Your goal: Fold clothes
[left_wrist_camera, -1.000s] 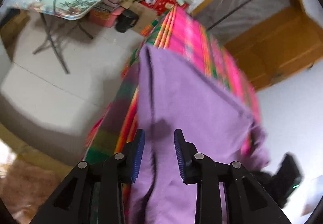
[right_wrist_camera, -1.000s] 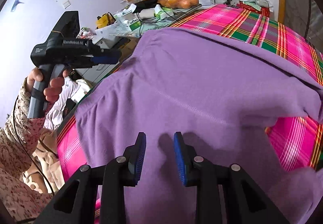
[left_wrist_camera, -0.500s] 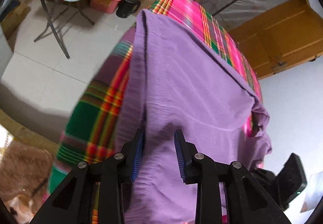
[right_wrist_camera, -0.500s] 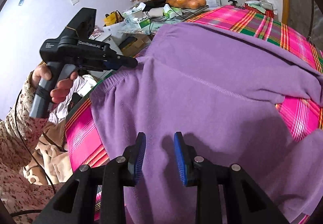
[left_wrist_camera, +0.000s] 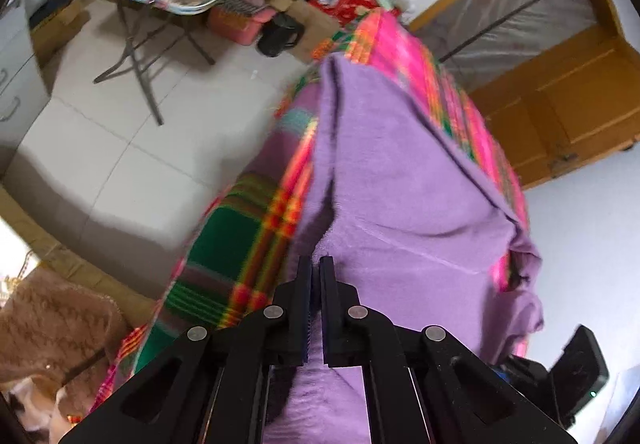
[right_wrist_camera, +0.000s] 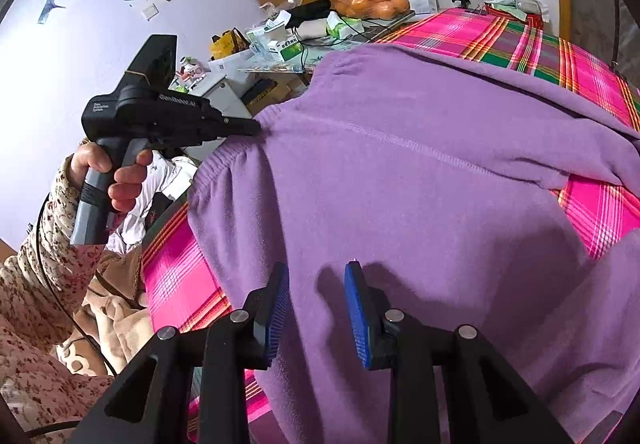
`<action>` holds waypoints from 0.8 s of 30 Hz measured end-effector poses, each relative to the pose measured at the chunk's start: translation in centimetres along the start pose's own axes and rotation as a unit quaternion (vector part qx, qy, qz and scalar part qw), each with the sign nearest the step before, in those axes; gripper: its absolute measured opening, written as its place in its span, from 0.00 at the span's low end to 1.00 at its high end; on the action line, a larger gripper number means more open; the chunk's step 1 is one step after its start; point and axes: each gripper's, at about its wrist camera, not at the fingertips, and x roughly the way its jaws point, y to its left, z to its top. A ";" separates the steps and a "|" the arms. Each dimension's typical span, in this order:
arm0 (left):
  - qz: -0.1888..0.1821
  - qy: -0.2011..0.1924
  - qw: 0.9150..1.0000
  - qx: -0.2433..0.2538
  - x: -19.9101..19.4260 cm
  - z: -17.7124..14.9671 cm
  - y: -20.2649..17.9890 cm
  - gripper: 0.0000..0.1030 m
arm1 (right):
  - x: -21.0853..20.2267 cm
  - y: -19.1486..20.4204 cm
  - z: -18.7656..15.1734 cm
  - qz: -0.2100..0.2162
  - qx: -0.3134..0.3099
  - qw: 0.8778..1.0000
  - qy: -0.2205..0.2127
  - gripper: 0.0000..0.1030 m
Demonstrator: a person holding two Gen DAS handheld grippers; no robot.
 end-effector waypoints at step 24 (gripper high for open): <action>0.063 -0.100 0.979 0.166 -4.3 -6.2 -8.3 0.31 | -14.5 -12.7 -12.2 -0.143 0.269 0.936 -0.178 0.32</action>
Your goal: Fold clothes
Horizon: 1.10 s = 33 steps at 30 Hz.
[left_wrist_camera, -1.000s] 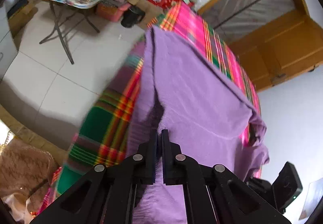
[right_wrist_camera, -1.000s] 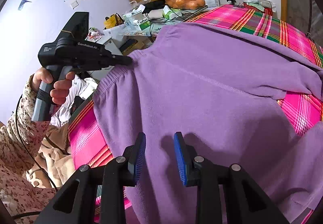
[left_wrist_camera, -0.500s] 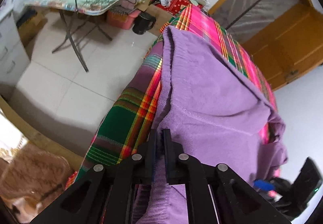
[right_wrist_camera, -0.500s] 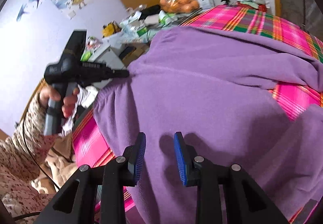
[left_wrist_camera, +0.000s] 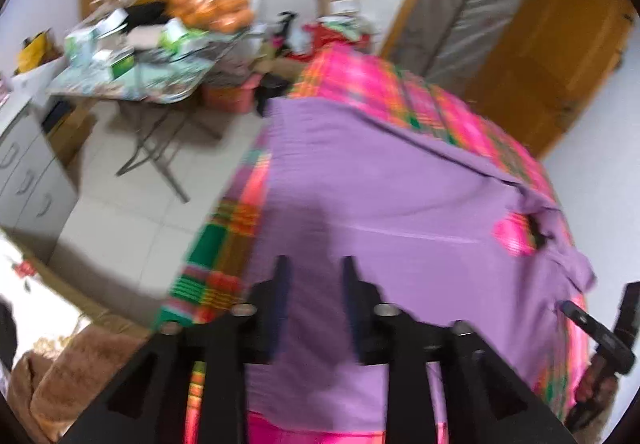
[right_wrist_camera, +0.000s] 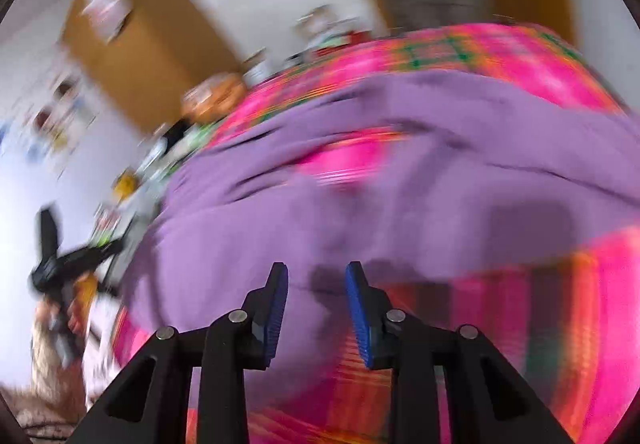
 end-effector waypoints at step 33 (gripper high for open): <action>-0.183 0.140 0.954 0.193 11.2 -5.1 -25.4 0.31 | -0.6 -13.9 6.1 -0.191 -0.017 0.981 -0.035 0.44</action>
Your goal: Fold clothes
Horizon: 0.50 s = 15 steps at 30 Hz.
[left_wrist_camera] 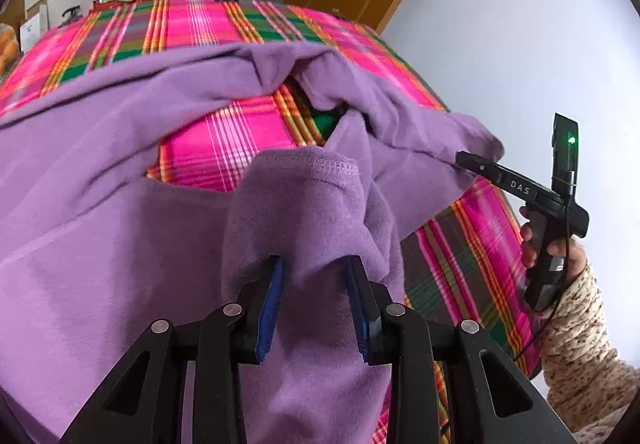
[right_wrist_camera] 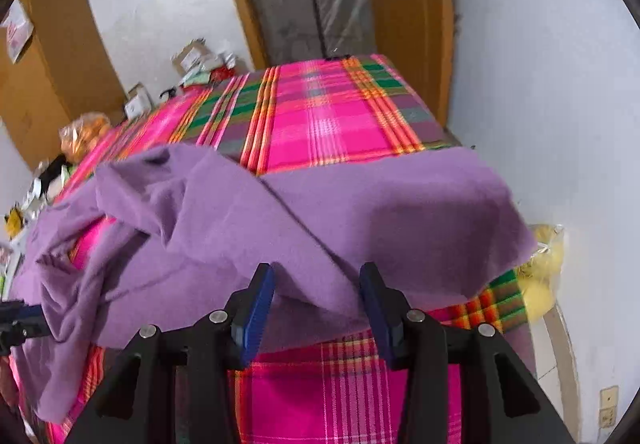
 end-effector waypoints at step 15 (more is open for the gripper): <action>-0.041 -0.037 0.998 -0.017 0.4 -1.3 1.2 0.32 | -1.4 0.7 3.4 -0.013 -0.006 0.999 -0.051 0.03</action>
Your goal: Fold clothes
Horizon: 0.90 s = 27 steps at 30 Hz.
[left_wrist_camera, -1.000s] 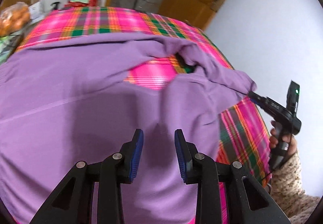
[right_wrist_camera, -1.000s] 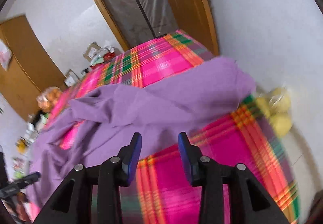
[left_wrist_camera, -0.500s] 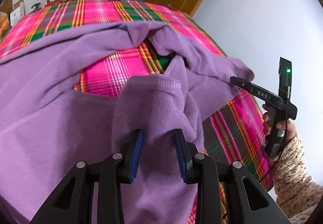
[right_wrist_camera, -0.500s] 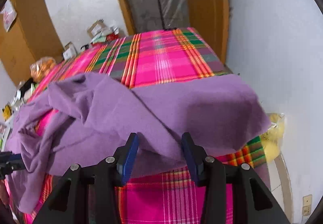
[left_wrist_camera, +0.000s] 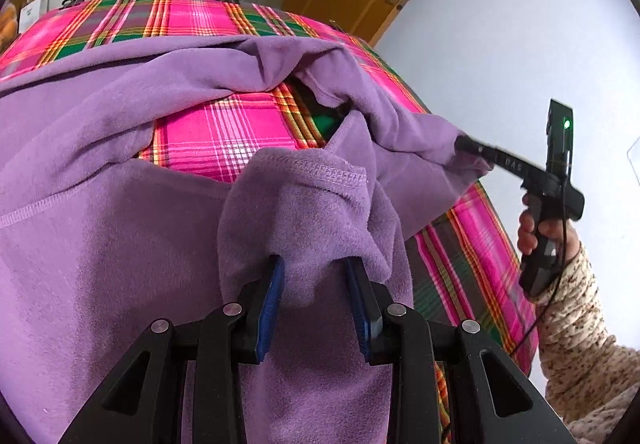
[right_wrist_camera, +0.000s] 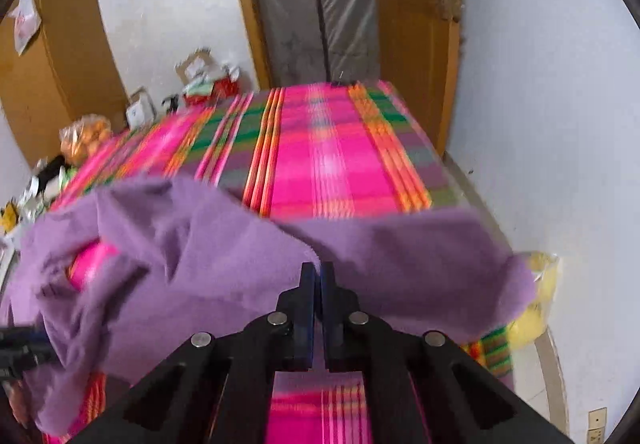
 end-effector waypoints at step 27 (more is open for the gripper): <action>-0.010 0.005 1.000 -0.019 -1.3 0.1 0.8 0.32 | 4.2 0.1 7.2 -0.021 0.012 1.000 -0.019 0.17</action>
